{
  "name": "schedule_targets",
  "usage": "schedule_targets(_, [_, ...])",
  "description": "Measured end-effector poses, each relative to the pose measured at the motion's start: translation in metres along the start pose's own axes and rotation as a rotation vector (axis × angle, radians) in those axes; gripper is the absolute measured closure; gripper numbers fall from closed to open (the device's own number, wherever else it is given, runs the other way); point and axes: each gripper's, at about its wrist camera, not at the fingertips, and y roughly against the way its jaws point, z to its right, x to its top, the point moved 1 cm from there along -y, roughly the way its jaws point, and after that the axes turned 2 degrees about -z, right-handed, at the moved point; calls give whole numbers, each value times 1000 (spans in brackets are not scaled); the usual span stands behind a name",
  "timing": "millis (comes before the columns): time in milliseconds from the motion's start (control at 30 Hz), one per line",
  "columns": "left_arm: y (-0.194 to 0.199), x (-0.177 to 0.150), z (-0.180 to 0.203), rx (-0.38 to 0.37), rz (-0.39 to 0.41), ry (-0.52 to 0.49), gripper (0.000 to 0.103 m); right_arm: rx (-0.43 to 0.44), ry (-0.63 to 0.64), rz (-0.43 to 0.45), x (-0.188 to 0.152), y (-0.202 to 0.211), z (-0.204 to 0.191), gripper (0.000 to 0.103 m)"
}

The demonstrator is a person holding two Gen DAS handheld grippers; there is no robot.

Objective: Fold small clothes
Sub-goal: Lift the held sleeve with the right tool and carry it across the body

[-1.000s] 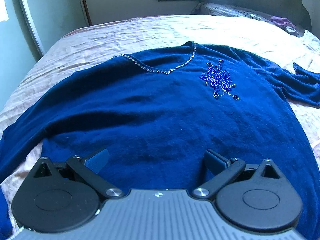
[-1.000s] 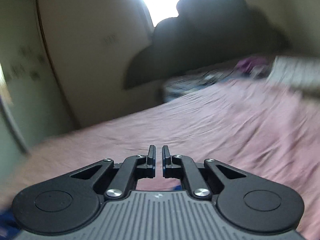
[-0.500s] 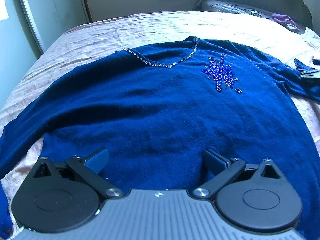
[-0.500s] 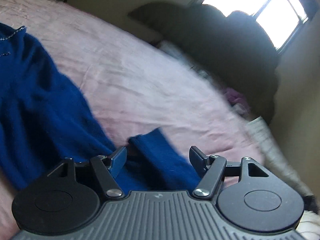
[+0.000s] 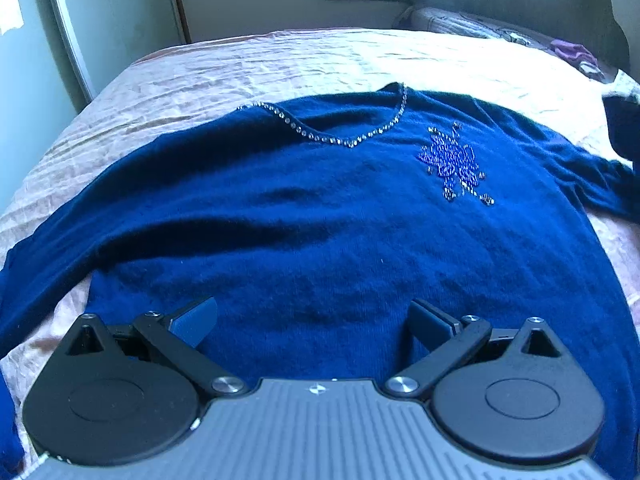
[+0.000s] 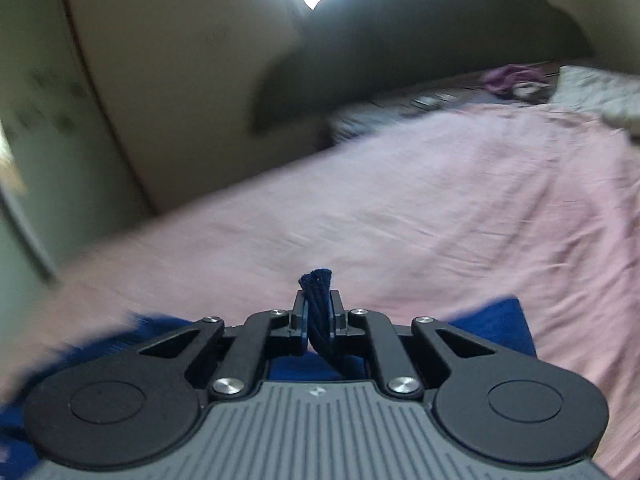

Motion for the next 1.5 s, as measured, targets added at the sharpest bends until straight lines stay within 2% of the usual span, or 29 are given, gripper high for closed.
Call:
schedule_targets(200, [0, 8, -12, 10, 6, 51, 1, 211, 6, 72, -7, 32, -65, 94])
schedule_targets(300, [2, 10, -21, 34, 16, 71, 1, 258, 9, 76, -15, 30, -90, 94])
schedule_targets(500, [3, 7, -30, 47, 14, 83, 1, 288, -48, 63, -32, 20, -110, 94])
schedule_targets(700, [0, 4, -31, 59, 11, 71, 1, 191, -58, 156, -36, 23, -119, 94])
schedule_targets(767, [-2, 4, -33, 63, 8, 72, 1, 190, -76, 161, -34, 19, -124, 94])
schedule_targets(1100, [1, -2, -47, 92, 21, 76, 1, 281, -45, 76, -42, -15, -177, 94])
schedule_targets(1333, [5, -6, -67, 91, 17, 127, 1, 317, -28, 23, -51, -32, -208, 94])
schedule_targets(1500, [8, -9, -76, 131, 37, 123, 1, 333, 5, -12, -61, -46, -235, 94])
